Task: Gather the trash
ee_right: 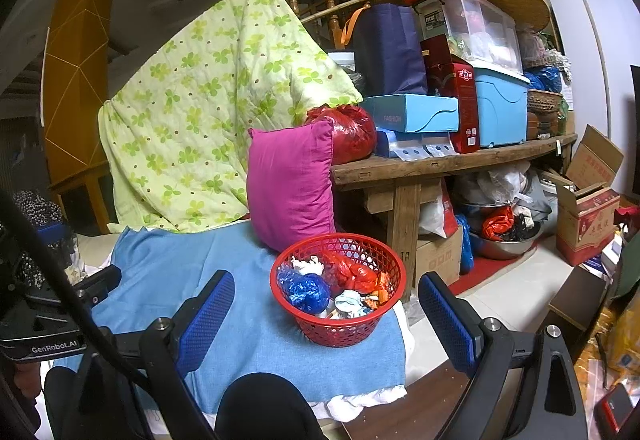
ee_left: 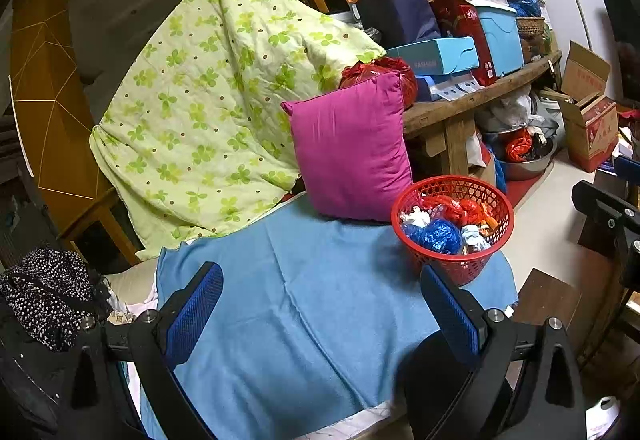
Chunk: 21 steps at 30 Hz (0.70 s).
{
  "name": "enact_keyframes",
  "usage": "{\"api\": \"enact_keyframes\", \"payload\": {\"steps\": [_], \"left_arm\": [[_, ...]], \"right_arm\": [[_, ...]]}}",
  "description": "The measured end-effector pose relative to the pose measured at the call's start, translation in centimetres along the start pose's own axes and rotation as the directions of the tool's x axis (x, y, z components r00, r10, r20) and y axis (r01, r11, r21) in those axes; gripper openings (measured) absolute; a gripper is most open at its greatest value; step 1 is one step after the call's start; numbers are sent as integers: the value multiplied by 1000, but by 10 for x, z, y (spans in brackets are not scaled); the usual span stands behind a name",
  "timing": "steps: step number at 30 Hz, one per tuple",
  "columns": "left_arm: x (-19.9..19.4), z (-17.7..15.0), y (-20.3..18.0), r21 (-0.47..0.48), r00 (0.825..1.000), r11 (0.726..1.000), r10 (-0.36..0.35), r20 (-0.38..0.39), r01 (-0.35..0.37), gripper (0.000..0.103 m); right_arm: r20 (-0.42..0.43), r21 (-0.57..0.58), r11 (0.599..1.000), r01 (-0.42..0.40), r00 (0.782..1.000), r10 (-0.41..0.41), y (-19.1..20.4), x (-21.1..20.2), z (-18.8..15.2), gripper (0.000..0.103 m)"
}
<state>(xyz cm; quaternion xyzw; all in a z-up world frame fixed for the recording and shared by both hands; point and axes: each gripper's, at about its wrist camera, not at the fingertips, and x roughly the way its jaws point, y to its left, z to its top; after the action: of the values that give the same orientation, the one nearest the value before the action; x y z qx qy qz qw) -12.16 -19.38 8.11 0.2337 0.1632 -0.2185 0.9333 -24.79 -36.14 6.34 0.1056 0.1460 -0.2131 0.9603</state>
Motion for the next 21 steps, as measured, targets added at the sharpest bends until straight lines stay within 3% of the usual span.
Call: {"api": "enact_keyframes", "payload": {"steps": [21], "left_arm": [[1, -3, -1, 1, 1000, 1000, -1, -4, 1, 99]], "right_arm": [[-4, -1, 1000, 0, 1000, 0, 2, 0, 0, 95]]}}
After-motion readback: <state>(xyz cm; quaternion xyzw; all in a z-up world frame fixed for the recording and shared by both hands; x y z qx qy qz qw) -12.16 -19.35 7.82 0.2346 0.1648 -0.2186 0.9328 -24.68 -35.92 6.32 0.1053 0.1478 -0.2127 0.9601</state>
